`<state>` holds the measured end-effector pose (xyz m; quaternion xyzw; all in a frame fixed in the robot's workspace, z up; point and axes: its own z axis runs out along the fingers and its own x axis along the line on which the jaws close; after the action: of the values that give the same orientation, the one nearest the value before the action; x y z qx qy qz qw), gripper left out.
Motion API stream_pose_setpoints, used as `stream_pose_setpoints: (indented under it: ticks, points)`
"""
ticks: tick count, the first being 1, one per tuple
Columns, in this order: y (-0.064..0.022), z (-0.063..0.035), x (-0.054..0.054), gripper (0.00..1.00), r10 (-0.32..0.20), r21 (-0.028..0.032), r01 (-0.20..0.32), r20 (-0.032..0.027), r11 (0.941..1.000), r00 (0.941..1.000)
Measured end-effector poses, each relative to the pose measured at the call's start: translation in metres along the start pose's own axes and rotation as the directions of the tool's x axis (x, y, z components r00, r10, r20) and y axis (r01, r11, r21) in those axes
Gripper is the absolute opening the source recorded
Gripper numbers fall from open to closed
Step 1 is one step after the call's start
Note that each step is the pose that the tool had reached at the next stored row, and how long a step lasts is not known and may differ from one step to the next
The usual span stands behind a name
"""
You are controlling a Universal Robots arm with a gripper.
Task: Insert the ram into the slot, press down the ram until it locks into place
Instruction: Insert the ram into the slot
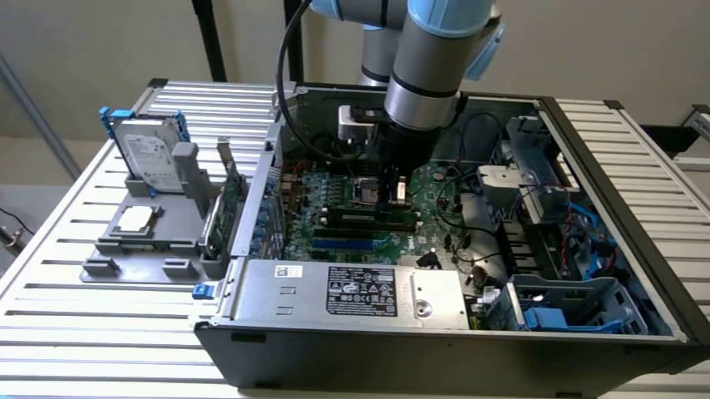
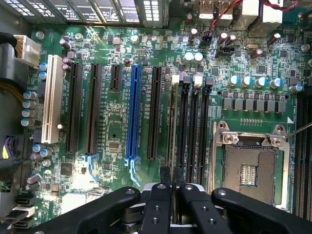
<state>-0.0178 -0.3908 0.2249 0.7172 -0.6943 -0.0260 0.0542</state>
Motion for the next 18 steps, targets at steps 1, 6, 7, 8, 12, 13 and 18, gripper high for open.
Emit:
stream_pose_setpoints:
  ticks: [1,6,7,8,12,13,18]
  points:
    - [0.0,0.0001,0.0,0.13,0.0,0.0,0.0,-0.0002,1.0,1.0]
    - [-0.0001,0.0002,-0.0003,0.13,0.0,-0.0002,0.0,-0.0013,1.0,1.0]
    - [-0.0001,0.0001,-0.0003,0.13,0.0,-0.0003,0.0,-0.0016,1.0,1.0]
    - [-0.0001,0.0002,-0.0004,0.13,0.0,-0.0002,0.0,-0.0016,1.0,1.0]
    - [-0.0001,0.0001,-0.0005,0.13,0.001,-0.0007,-0.001,-0.0018,1.0,1.0]
    - [-0.0001,0.0001,-0.0005,0.13,0.001,-0.0007,-0.001,-0.0019,1.0,1.0]
    - [-0.0006,0.0001,-0.0005,0.13,0.003,-0.0009,-0.003,-0.0017,1.0,1.0]
